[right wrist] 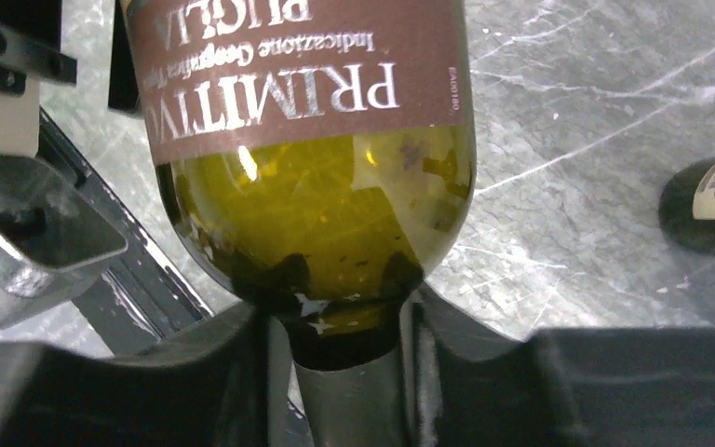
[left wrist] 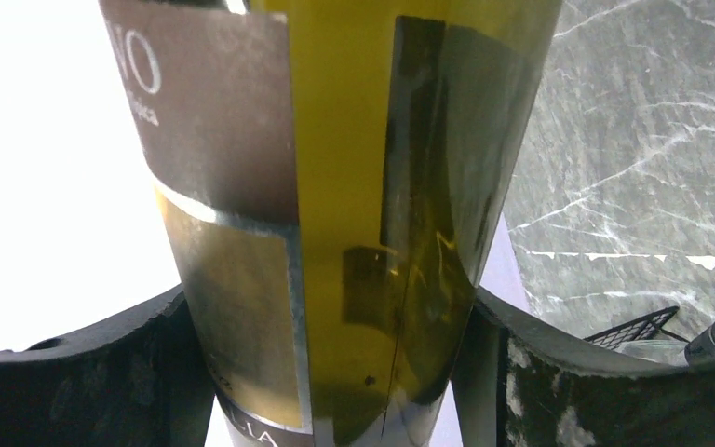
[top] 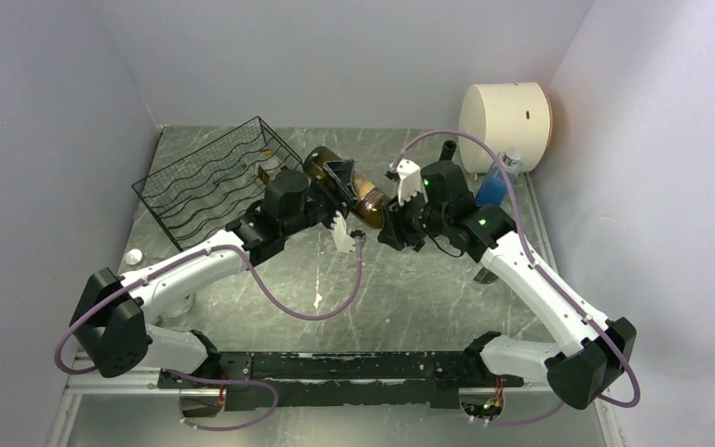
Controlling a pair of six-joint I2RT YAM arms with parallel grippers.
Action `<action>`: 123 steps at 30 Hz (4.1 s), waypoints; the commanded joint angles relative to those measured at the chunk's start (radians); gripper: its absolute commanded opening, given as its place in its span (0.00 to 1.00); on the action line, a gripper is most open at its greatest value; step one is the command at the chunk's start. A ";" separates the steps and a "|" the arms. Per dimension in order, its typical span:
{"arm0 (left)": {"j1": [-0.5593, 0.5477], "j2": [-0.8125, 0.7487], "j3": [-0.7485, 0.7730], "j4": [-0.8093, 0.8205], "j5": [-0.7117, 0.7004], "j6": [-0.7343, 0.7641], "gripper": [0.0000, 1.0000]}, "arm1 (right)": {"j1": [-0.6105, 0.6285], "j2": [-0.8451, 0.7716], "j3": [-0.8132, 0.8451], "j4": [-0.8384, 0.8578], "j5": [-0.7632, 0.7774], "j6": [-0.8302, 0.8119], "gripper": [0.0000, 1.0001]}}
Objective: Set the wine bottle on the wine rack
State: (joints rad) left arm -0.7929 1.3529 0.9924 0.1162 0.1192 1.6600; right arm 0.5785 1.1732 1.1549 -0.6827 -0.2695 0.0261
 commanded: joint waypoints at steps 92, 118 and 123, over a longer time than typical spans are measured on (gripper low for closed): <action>0.004 -0.605 0.323 -0.577 -0.377 -1.737 0.98 | 0.717 0.745 0.216 0.631 0.371 0.461 0.00; 0.004 -0.615 0.322 -0.610 -0.317 -1.727 0.98 | 0.716 0.953 0.431 0.633 0.336 0.507 0.00; 0.004 -0.608 0.332 -0.612 -0.311 -1.731 0.98 | 0.709 1.031 0.525 0.629 0.351 0.534 0.01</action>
State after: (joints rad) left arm -0.7921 0.7353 1.3132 -0.4843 -0.2180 -0.0738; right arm 1.2892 2.1658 1.5749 -0.1696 0.0605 0.5449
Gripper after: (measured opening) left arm 0.976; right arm 0.374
